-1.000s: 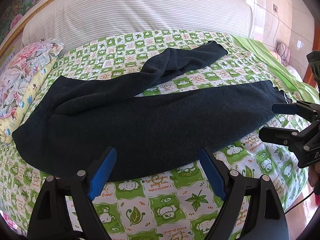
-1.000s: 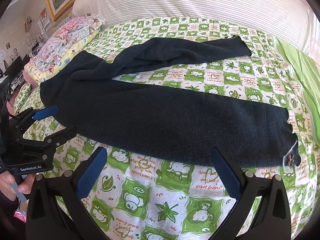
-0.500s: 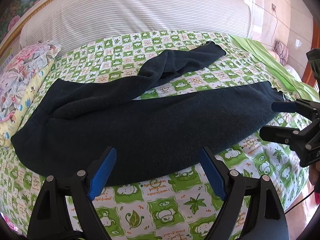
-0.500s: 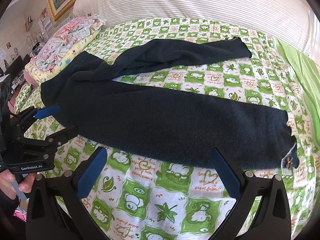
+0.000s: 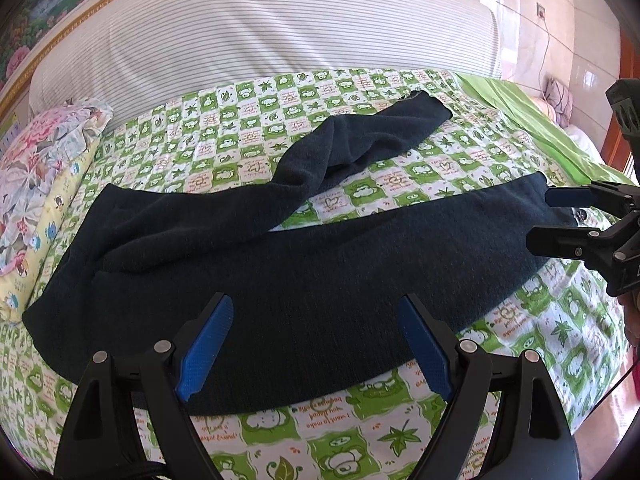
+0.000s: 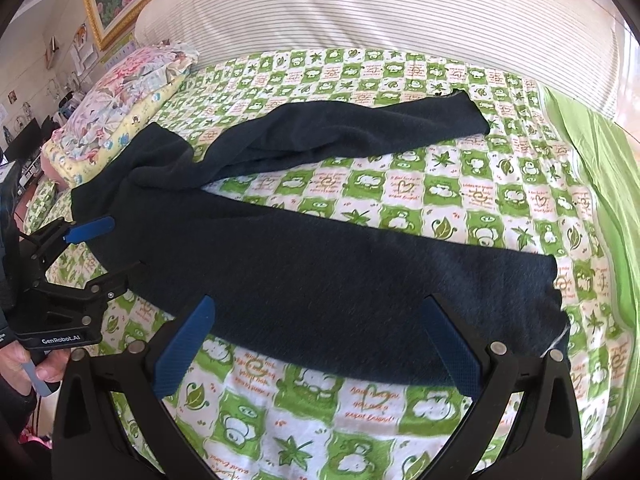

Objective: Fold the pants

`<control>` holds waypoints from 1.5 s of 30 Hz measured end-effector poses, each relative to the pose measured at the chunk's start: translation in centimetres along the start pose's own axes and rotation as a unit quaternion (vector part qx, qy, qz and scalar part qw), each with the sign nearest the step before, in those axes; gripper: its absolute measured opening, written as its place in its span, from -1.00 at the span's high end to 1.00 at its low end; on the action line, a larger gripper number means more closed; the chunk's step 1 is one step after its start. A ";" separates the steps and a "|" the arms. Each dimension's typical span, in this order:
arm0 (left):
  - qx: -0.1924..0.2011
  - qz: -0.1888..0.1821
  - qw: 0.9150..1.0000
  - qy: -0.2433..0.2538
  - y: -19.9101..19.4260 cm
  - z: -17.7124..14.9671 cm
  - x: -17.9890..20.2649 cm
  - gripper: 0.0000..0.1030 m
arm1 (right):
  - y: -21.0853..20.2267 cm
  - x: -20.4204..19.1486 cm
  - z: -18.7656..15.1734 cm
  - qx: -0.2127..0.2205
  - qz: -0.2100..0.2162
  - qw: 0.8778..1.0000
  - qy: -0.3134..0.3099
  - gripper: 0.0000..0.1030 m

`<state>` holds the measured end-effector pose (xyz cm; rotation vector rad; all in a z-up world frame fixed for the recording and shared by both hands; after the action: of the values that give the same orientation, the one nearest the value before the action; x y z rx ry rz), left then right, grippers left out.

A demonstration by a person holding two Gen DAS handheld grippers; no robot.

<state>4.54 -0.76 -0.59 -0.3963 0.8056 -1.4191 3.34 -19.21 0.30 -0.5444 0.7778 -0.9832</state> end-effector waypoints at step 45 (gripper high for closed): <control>-0.088 -0.076 0.989 0.089 17.3 16.8 3.2 -0.67 | 10.9 23.6 21.3 -0.043 0.018 0.991 0.123 -0.27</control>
<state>28.46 -4.92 -1.74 -0.4795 1.0686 -1.5459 33.57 -33.66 -2.14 -0.4878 1.0502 -0.9971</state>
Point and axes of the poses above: each gripper's, at about its wrist camera, not at the fingertips, and y roughly the way its jaws point, x to its right, z to its top, the point moved 1 cm from there along y, roughly the way its jaws point, and after that the axes turned 14 degrees about z, right-handed, at the moved point
